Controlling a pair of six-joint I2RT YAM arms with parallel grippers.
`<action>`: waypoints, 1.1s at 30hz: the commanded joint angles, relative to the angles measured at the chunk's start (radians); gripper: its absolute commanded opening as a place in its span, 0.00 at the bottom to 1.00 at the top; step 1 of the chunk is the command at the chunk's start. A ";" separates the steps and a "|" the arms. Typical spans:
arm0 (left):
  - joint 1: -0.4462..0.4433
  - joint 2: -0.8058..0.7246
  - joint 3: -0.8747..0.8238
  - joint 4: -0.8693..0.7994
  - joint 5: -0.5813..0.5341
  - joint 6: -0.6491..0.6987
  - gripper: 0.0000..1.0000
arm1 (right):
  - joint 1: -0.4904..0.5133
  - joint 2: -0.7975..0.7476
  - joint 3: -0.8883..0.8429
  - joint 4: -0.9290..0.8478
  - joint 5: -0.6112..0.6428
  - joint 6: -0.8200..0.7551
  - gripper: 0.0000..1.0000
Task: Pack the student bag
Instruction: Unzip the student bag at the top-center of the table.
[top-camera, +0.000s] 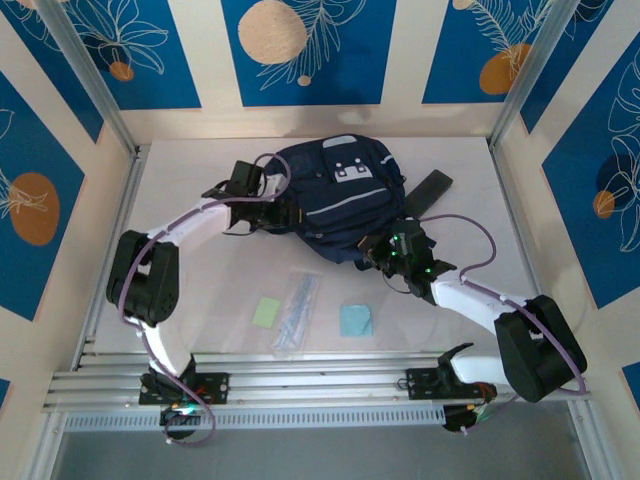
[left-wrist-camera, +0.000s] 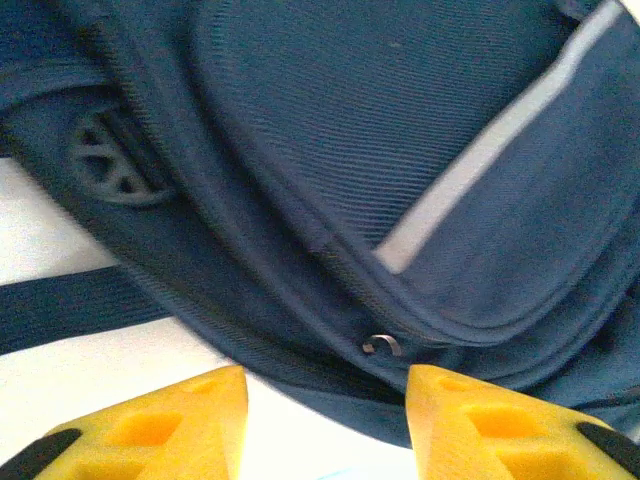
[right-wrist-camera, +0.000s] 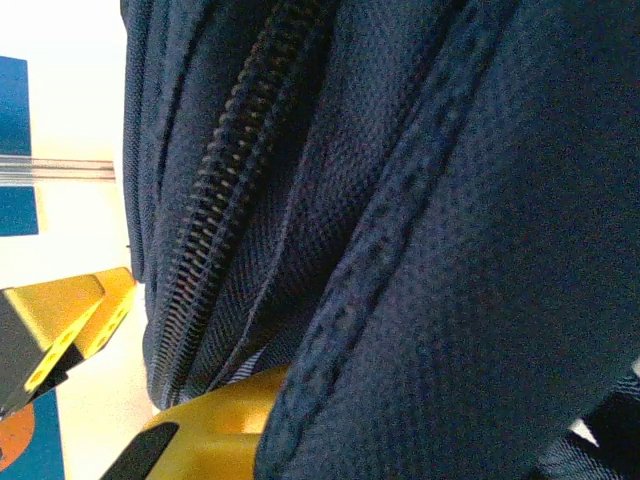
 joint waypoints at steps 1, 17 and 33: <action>-0.030 -0.001 0.019 0.011 0.082 0.066 0.52 | -0.004 -0.037 0.023 0.001 -0.017 -0.036 0.00; -0.124 0.089 0.119 -0.141 0.107 0.172 0.38 | -0.013 -0.038 0.014 0.004 -0.021 -0.030 0.00; -0.156 0.131 0.179 -0.241 -0.127 0.282 0.43 | -0.019 -0.037 0.010 0.006 -0.028 -0.025 0.00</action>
